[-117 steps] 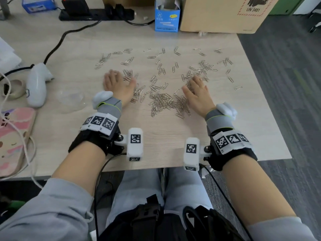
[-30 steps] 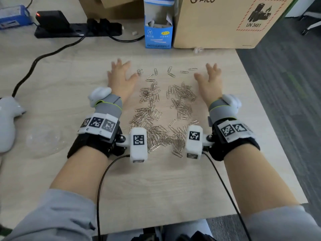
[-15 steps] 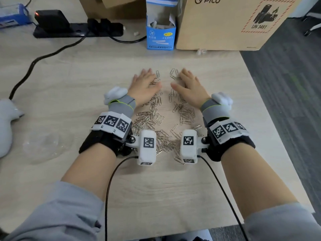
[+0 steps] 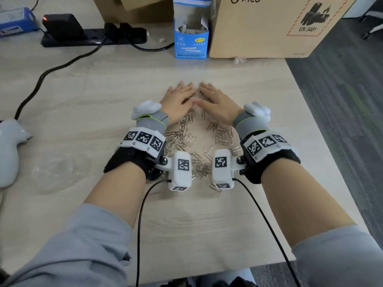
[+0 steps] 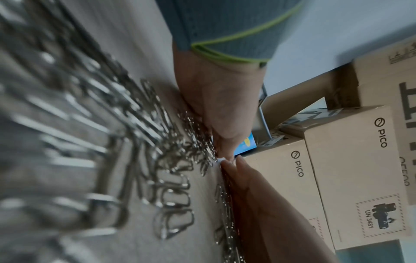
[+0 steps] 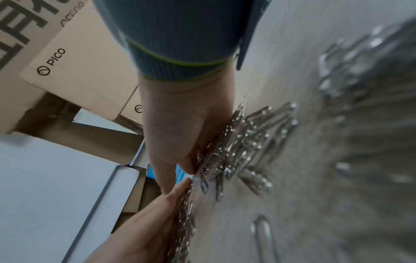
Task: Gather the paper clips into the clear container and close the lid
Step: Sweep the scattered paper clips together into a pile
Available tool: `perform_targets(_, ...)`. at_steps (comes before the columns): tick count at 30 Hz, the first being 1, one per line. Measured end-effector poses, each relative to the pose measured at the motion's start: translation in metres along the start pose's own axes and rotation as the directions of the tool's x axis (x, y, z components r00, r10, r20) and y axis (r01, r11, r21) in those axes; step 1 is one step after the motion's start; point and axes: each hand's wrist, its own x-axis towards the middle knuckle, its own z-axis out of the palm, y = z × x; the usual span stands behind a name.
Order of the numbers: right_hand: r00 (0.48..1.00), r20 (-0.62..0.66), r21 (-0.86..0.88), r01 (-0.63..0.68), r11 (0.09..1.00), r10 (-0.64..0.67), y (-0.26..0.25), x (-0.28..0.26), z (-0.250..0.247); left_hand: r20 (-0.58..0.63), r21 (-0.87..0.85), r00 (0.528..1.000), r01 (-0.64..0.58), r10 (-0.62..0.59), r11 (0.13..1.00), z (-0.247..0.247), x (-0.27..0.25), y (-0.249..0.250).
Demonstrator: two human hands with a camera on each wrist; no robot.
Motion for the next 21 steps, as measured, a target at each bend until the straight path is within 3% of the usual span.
perform_targets(7, 0.995, 0.053, 0.027, 0.077, 0.997, -0.078, -0.006, -0.046, 0.015, 0.007, -0.072, 0.999, -0.049, 0.05, 0.996, 0.007, -0.045, 0.002)
perform_targets(16, 0.993, 0.007, 0.159, 0.113, 0.981, -0.116, -0.012, -0.1, 0.04, -0.014, -0.202, 0.998, -0.061, 0.059, 0.977, 0.021, -0.109, 0.008)
perform_targets(18, 0.995, -0.031, 0.241, 0.097, 0.966, -0.092, -0.016, -0.108, 0.039, -0.02, -0.257, 0.999, -0.054, 0.051, 0.965, 0.019, -0.117, 0.006)
perform_targets(21, 0.973, -0.229, 0.311, 0.079, 0.947, -0.006, -0.015, -0.118, 0.034, -0.151, -0.246, 0.988, -0.029, -0.009, 0.969, 0.013, -0.127, -0.002)
